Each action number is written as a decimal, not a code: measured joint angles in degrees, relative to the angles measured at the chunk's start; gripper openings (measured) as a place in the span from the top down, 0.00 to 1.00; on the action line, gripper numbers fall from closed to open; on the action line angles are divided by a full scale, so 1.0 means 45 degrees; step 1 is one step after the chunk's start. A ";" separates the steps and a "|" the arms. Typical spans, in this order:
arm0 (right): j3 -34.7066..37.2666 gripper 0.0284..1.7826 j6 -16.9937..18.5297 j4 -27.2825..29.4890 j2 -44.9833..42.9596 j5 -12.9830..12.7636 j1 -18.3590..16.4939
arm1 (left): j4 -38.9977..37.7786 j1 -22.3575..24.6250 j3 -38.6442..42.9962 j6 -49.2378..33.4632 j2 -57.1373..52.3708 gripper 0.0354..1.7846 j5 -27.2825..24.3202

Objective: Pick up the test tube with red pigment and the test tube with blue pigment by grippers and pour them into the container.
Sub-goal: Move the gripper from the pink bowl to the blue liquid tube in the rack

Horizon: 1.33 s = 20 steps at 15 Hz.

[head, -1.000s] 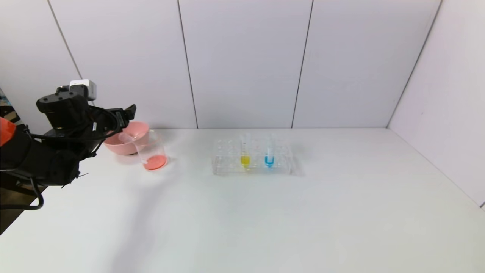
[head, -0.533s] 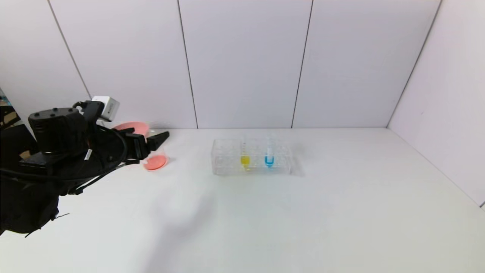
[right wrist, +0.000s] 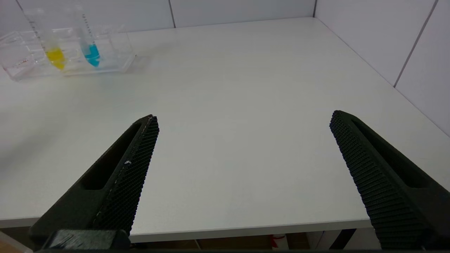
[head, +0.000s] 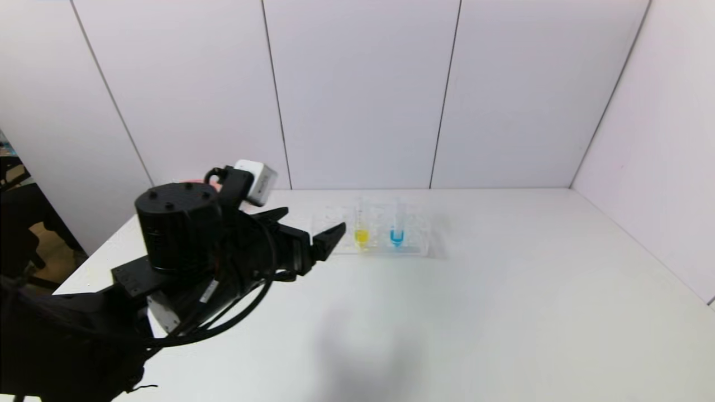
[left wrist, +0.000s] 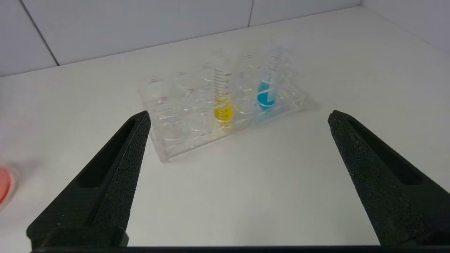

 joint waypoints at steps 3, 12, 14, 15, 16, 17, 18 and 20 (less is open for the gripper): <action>0.0000 0.00 0.0000 0.0000 0.0000 0.0000 0.0000 | 0.0043 -0.1653 -0.1772 -0.0127 0.1485 0.01 0.2549; 0.0000 0.00 0.0000 0.0000 0.0000 0.0000 0.0000 | 0.2034 -0.3963 -0.7829 -0.0276 0.5895 0.01 0.9208; 0.0000 0.00 0.0000 0.0000 0.0000 0.0000 0.0000 | 0.2170 -0.4245 -0.8644 -0.0282 0.6683 0.01 1.0088; 0.0000 0.00 0.0000 0.0005 0.0000 0.0000 0.0000 | 0.2181 -0.4337 -0.8894 -0.0287 0.6973 0.01 1.0224; 0.0000 0.00 0.0000 0.0000 0.0000 0.0000 0.0000 | 0.2175 -0.4391 -0.9110 -0.0287 0.7222 0.01 1.0292; 0.0000 0.00 0.0000 0.0005 0.0000 0.0000 0.0000 | 0.2151 -0.4397 -0.9341 -0.0287 0.7480 0.01 1.0316; 0.0000 0.00 0.0000 0.0000 0.0000 0.0000 0.0000 | 0.2083 -0.4402 -0.9574 -0.0293 0.7732 0.01 1.0340; 0.0000 0.00 0.0000 0.0000 0.0000 0.0000 0.0000 | 0.1913 -0.4313 -1.0235 -0.0287 0.8265 0.01 1.0365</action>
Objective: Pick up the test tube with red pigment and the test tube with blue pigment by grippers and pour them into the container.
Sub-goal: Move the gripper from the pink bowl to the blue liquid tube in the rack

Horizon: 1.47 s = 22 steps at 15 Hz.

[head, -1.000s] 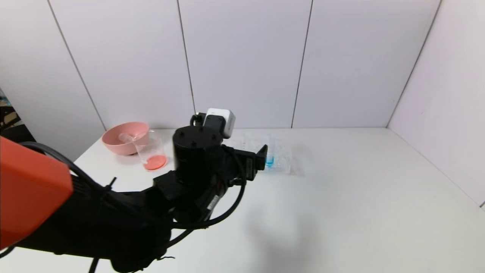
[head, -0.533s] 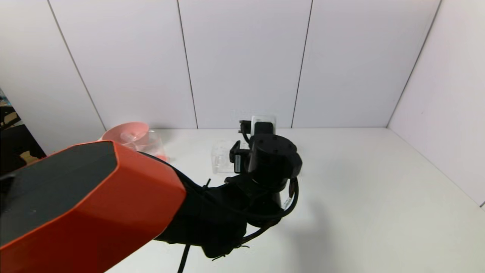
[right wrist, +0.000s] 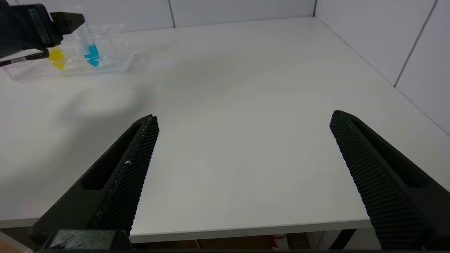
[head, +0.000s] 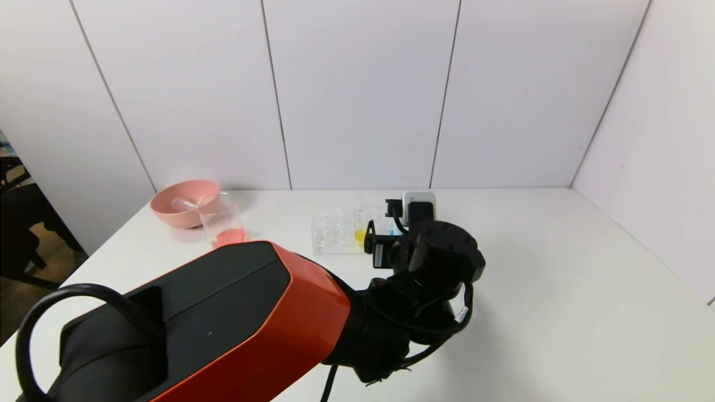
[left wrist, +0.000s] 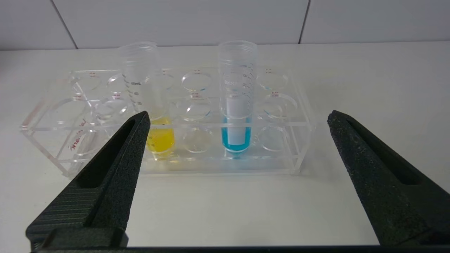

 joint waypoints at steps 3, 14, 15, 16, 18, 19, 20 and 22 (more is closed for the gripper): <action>0.0000 0.00 0.0000 0.0005 0.0000 0.0000 0.0000 | -0.0081 0.0455 -0.1295 0.0019 0.0851 0.01 -0.0062; 0.0000 0.00 0.0000 0.0000 0.0000 0.0000 0.0000 | 0.0127 0.1644 -0.3831 0.0268 0.2899 0.01 -0.0742; 0.0000 0.00 0.0000 0.0000 0.0000 0.0000 0.0000 | 0.0127 0.1644 -0.3855 0.0276 0.2928 0.01 -0.0734; 0.0000 0.00 0.0000 0.0005 0.0000 0.0000 0.0000 | 0.0122 0.1650 -0.3866 0.0301 0.2947 0.01 -0.0718; 0.0000 0.00 0.0000 0.0000 0.0000 0.0000 0.0000 | 0.0127 0.1650 -0.3871 0.0322 0.2972 0.02 -0.0704; 0.0000 0.00 0.0000 0.0000 0.0000 0.0000 0.0000 | 0.0114 0.1650 -0.3874 0.0325 0.2983 0.03 -0.0685; 0.0000 0.00 0.0000 0.0000 0.0000 0.0000 0.0000 | 0.0084 0.1655 -0.3874 0.0331 0.3002 0.06 -0.0672; 0.0000 0.00 0.0000 0.0005 0.0000 0.0000 0.0000 | 0.0049 0.1666 -0.3928 0.0325 0.3064 0.17 -0.0623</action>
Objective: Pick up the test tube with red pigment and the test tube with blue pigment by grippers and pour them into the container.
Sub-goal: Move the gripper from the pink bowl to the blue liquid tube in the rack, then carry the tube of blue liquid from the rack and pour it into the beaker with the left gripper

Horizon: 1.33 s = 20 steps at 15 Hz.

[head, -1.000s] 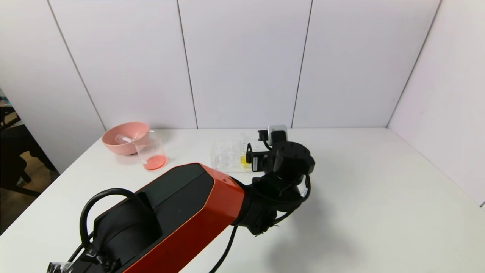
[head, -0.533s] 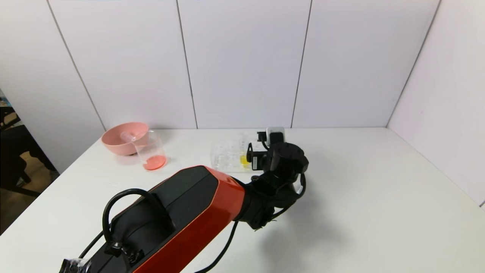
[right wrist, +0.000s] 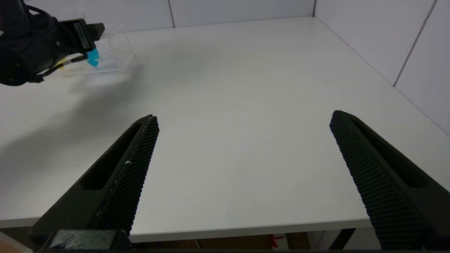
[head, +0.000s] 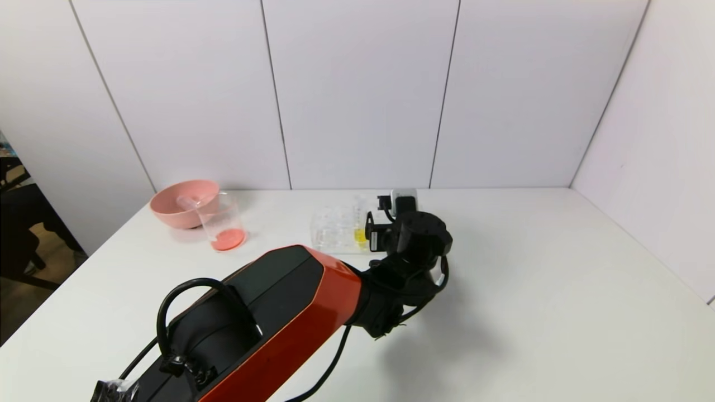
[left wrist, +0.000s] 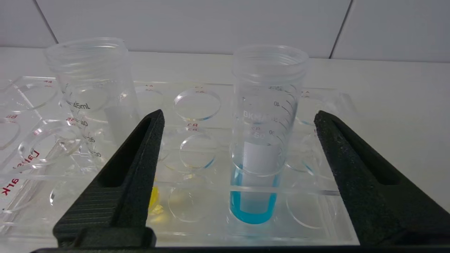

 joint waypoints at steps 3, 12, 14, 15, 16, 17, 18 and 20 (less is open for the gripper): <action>0.0000 0.00 0.0000 -0.0005 0.0000 -0.0003 0.0000 | 0.0041 0.0008 -0.0293 0.0019 0.0141 0.43 0.0005; 0.0000 0.00 0.0000 -0.0005 0.0000 0.0000 0.0000 | -0.0098 -0.0022 -0.1195 0.0379 0.0691 0.76 -0.0019; 0.0000 0.00 0.0000 0.0000 0.0000 0.0000 0.0000 | -0.0098 -0.0024 -0.1211 0.0374 0.0702 0.76 -0.0019; 0.0000 0.00 0.0000 -0.0005 0.0000 0.0000 0.0000 | -0.0081 -0.0024 -0.1214 0.0374 0.0696 0.76 -0.0027; 0.0000 0.00 -0.0003 0.0000 0.0000 0.0000 0.0000 | -0.0062 -0.0024 -0.1214 0.0398 0.0672 0.76 -0.0027; 0.0000 0.00 0.0000 0.0000 0.0000 0.0000 0.0000 | -0.0043 -0.0030 -0.1214 0.0520 0.0612 0.76 -0.0038; 0.0000 0.00 0.0000 -0.0005 0.0000 0.0000 0.0000 | -0.0019 -0.0030 -0.1214 0.0661 0.0526 0.76 -0.0051; 0.0000 0.00 0.0000 -0.0005 0.0000 0.0000 0.0000 | -0.0087 -0.0024 -0.1346 0.1054 0.0255 0.76 -0.0081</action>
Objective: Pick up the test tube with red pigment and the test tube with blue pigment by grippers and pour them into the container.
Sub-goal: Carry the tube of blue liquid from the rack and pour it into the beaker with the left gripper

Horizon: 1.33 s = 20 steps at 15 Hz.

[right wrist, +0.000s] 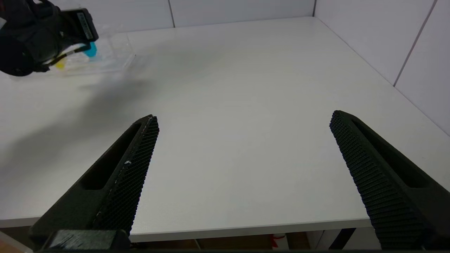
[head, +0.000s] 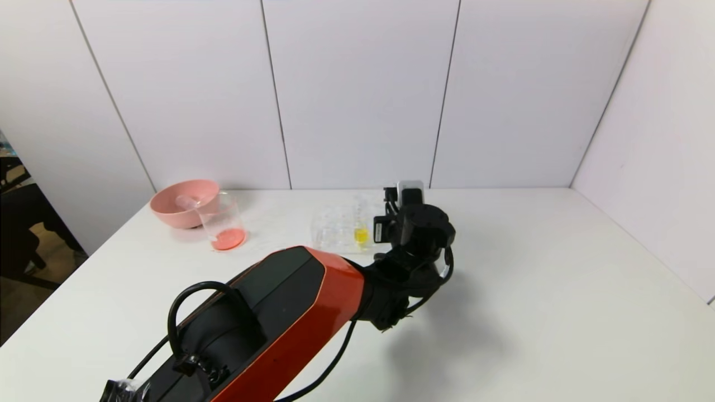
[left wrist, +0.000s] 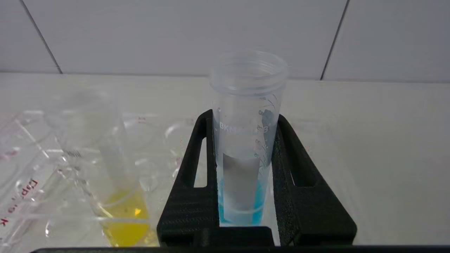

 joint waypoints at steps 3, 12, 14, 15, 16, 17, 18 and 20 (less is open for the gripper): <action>0.0000 0.00 0.0000 0.0000 0.0000 0.0000 0.0000 | 0.0024 0.0014 -0.0490 0.0610 -0.0466 0.76 0.0014; 0.0000 0.00 0.0000 0.0005 0.0000 0.0000 0.0000 | 0.0019 -0.0005 -0.0688 0.0769 -0.1113 0.76 -0.0011; 0.0000 0.00 0.0000 0.0005 0.0000 0.0000 0.0000 | 0.0103 -0.0016 -0.0290 0.0767 -0.1487 0.76 -0.0079; 0.0000 0.00 0.0000 0.0000 0.0000 0.0000 0.0000 | 0.0116 -0.0016 0.0146 0.0745 -0.1774 0.76 -0.0225; 0.0000 0.00 0.0000 0.0000 0.0000 0.0005 0.0000 | 0.0130 -0.0011 0.0772 0.0707 -0.2137 0.76 -0.0485; 0.0000 0.00 0.0000 0.0000 0.0000 0.0000 0.0000 | 0.0130 0.0003 0.1560 0.0664 -0.2584 0.76 -0.0899; 0.0000 0.00 0.0000 0.0005 0.0000 0.0000 0.0000 | 0.0122 0.0019 0.2541 0.0628 -0.3153 0.76 -0.1476; 0.0000 0.00 0.0000 0.0000 0.0000 0.0000 0.0000 | 0.0116 0.0154 0.4446 0.0512 -0.4397 0.76 -0.2782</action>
